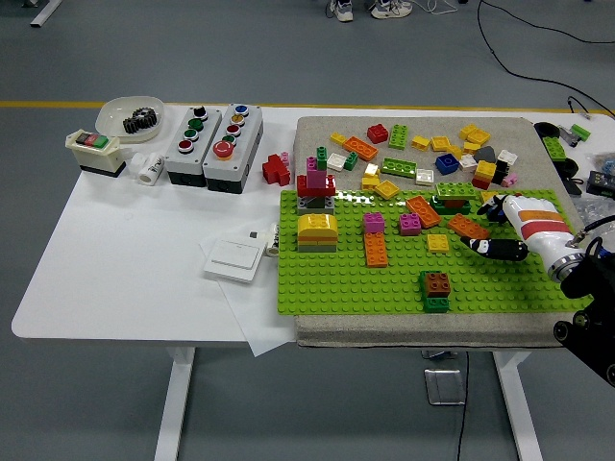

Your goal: Pick up the brick,pile it on top of brick,press brick,pick up the brick,pile it on top of brick,press brick

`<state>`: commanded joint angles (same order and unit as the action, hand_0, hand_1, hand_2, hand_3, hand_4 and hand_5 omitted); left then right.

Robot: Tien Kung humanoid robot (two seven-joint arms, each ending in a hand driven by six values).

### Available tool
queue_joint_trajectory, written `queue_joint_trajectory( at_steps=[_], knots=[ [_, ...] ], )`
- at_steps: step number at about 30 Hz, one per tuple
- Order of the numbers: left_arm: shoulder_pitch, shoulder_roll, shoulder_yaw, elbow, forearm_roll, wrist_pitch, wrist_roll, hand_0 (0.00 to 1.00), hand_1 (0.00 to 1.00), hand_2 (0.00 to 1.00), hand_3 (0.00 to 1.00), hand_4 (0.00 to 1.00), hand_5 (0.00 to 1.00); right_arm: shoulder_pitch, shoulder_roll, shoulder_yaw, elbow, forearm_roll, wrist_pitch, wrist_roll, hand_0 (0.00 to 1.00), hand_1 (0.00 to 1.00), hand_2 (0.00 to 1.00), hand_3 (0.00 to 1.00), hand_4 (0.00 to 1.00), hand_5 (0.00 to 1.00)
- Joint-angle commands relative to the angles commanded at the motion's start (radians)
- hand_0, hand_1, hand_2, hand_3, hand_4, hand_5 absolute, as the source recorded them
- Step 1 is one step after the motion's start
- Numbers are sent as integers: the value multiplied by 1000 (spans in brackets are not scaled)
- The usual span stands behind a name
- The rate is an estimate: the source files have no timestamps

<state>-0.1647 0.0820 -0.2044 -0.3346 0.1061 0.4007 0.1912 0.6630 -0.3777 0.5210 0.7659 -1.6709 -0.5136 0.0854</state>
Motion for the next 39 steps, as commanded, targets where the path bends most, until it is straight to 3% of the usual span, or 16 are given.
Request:
queue_joint_trajectory(
  at_steps=[13, 39],
  knots=[
    [-3, 0, 6, 1, -13, 0, -5, 782, 758, 752, 596, 661, 679, 15, 15, -13, -4, 18, 8, 3, 381, 487, 548, 616, 910, 615],
    [-8, 0, 13, 1, -28, 0, -11, 782, 758, 751, 598, 661, 680, 34, 43, -23, -72, 52, 56, 13, 368, 469, 532, 589, 893, 631]
  ],
)
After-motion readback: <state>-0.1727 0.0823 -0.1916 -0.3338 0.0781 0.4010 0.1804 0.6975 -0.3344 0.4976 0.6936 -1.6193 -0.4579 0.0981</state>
